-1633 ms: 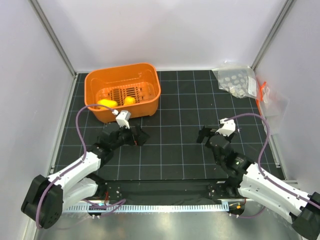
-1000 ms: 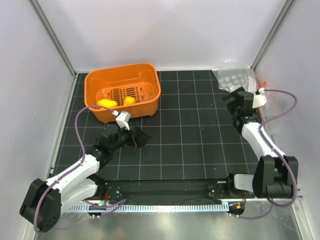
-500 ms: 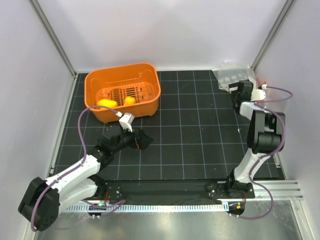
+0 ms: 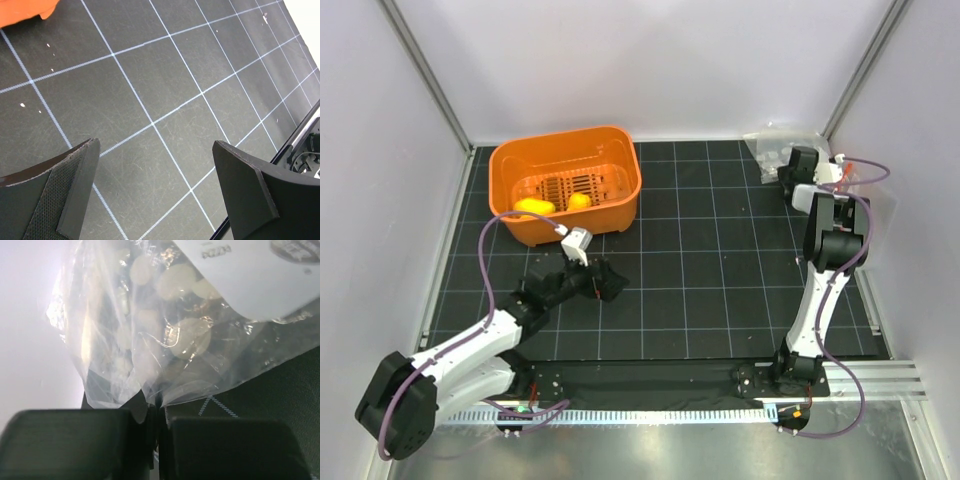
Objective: Place the food in the zip-top bag and seal the zipper
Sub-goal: Move the zipper food storage bag to the center of the board.
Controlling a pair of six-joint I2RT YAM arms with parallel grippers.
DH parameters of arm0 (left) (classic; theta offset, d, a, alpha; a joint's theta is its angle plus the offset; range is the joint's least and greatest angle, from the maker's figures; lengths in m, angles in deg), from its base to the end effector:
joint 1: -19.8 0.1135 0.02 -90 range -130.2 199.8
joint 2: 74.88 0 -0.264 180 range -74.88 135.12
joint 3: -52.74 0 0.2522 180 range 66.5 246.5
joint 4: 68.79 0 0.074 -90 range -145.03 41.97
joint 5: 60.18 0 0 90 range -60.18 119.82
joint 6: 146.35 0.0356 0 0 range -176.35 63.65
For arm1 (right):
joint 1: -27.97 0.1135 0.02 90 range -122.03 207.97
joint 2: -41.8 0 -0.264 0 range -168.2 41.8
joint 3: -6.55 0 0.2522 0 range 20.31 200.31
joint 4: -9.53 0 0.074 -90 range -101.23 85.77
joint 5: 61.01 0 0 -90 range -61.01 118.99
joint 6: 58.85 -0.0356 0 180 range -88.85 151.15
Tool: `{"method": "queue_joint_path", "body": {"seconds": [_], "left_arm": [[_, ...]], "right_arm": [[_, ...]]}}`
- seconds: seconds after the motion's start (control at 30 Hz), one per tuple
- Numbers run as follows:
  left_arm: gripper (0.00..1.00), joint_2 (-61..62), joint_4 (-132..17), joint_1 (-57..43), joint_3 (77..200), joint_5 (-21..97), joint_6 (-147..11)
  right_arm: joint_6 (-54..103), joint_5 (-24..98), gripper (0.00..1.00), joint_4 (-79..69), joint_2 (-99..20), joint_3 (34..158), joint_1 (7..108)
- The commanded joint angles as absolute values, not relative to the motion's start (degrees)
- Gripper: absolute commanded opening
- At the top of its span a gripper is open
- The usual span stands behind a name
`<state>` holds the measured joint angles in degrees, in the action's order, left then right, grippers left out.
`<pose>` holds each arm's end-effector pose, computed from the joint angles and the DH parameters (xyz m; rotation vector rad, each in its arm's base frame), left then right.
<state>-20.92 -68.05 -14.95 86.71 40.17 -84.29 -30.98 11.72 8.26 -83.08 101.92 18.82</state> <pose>0.1637 -0.1213 0.2022 0.2474 2.0197 -0.8868 0.4754 -0.0873 0.1506 1.3598 1.5880 0.2449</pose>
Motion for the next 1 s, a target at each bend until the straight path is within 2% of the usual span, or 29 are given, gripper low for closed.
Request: {"method": "queue_joint_path", "body": {"seconds": [0.0,0.23,0.47,0.6,0.67,0.73,0.8,0.97], "left_arm": [[1.0,-20.6,-69.4,-15.9,88.5,38.4,-82.9],[1.0,-21.6,-68.5,-17.6,88.7,36.8,-82.3],[1.0,-21.4,-67.3,-17.9,89.4,35.6,-81.9],[1.0,-21.1,-67.1,-17.9,89.6,35.5,-81.8],[1.0,-20.6,-66.8,-17.9,89.9,35.5,-81.9],[1.0,-20.1,-66.7,-18.0,90.1,35.5,-81.8],[1.0,-19.9,-66.5,-17.9,90.0,35.5,-81.8],[1.0,-20.2,-66.5,-18.0,90.0,35.2,-81.7]], "right_arm": [[-29.2,12.0,0.01,11.0,-80.5,101.6,19.2],[-24.7,16.2,0.01,15.4,-64.4,81.9,23.7],[-24.2,10.4,0.01,11.1,-37.6,54.6,37.5],[-28.9,6.4,0.08,3.6,-20.0,45.6,49.3],[-28.5,6.9,0.51,-1.5,-14.7,42.7,52.0],[-26.7,7.4,0.81,-8.1,-7.1,41.8,55.2],[-24.2,8.9,0.87,-12.7,-3.1,42.8,56.1],[-15.8,5.8,0.87,-29.8,2.9,52.0,56.2]]}}
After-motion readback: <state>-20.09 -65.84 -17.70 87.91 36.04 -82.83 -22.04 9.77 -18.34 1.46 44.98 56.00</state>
